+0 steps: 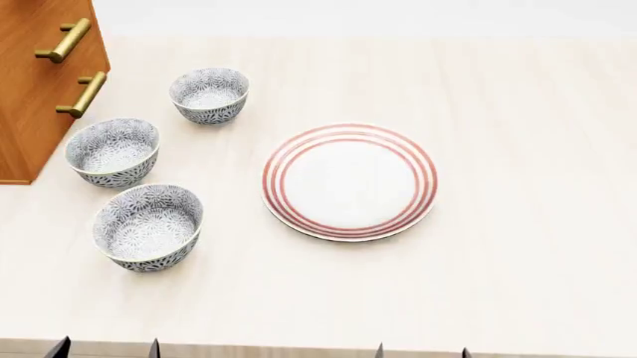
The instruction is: Put the bowl at the front on the plate.
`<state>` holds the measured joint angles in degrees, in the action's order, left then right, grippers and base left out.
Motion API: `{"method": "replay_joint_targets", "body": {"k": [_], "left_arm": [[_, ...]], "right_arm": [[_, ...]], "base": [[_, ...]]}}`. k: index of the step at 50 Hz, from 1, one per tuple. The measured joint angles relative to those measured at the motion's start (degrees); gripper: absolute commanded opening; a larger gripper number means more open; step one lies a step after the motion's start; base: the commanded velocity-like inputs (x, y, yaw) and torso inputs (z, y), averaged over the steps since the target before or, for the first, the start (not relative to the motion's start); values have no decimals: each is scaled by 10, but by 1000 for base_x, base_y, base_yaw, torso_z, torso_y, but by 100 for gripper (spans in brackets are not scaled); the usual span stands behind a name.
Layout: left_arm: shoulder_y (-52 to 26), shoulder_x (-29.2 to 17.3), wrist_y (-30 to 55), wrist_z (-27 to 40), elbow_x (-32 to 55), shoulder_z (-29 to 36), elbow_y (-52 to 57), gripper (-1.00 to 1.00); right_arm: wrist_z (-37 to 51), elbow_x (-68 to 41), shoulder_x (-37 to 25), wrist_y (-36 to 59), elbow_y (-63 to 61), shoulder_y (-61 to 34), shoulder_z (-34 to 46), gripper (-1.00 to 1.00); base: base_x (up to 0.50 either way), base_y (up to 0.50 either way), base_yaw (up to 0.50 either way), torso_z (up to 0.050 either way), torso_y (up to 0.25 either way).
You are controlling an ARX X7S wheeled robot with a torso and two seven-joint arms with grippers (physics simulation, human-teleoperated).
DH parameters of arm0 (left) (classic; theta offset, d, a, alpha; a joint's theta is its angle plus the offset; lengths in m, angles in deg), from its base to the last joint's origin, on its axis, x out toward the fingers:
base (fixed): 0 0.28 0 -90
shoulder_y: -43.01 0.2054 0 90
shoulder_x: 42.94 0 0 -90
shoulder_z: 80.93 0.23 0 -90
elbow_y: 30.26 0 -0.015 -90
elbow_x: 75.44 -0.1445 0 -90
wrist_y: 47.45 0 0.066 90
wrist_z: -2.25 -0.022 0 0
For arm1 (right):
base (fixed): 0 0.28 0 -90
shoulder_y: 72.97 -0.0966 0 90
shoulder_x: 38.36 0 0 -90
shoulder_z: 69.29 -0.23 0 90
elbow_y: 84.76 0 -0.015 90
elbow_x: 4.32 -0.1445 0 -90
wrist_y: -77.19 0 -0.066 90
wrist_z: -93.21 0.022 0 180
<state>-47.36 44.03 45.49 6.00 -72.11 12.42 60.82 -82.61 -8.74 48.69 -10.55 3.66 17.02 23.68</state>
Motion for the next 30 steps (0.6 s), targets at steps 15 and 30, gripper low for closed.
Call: {"method": "replay_joint_targets", "body": {"k": [15, 30], "left_arm": [[-21, -20, 83, 14, 9, 20, 66, 100], [-49, -40, 165, 17, 19, 39, 141, 100]], "right_arm": [[18, -34, -19, 84, -81, -11, 6, 100], [34, -61, -41, 166, -168, -28, 9, 100]], "base": [[0, 0, 0, 0, 0], [0, 0, 0, 0, 0]]}}
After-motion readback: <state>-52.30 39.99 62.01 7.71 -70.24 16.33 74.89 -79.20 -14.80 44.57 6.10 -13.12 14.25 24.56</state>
